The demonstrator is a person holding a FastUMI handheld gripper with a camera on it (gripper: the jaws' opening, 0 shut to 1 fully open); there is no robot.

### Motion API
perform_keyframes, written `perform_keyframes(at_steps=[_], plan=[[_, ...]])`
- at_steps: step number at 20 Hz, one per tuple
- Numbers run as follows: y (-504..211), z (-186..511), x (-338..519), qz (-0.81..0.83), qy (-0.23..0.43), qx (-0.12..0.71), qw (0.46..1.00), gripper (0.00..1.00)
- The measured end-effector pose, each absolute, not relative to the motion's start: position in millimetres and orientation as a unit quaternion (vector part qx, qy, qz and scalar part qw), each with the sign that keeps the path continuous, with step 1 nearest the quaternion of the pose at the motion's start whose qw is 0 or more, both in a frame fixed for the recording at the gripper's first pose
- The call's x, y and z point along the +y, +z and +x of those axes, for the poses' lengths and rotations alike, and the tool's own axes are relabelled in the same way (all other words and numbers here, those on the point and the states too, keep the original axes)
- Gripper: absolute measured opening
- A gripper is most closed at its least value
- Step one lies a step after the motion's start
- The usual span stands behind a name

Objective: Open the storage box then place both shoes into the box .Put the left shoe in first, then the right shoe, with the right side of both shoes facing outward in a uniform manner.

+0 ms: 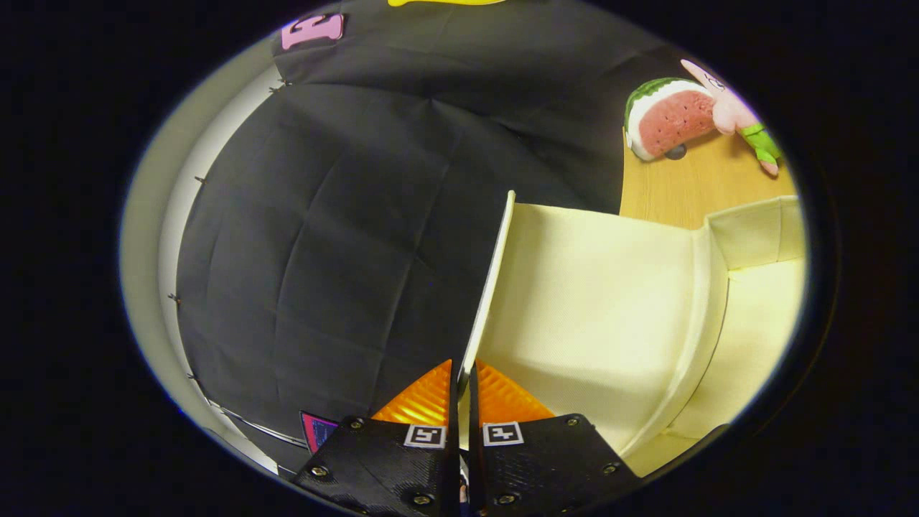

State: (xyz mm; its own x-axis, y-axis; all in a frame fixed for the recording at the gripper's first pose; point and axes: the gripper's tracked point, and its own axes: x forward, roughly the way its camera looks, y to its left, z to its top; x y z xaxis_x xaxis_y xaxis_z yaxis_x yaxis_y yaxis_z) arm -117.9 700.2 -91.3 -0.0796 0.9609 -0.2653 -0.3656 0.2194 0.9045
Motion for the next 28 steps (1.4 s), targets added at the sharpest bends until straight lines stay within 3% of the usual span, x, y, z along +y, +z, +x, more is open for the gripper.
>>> perform_keyframes(at_steps=[9,16,25,28], plan=[[-169,-130,745,0.216,0.505,0.522,0.653,0.05],[-157,-124,742,0.198,0.513,0.51,0.662,0.12],[-103,-77,622,0.162,0.505,0.407,0.744,0.12],[-100,-58,580,0.147,0.486,0.375,0.775,0.18]])
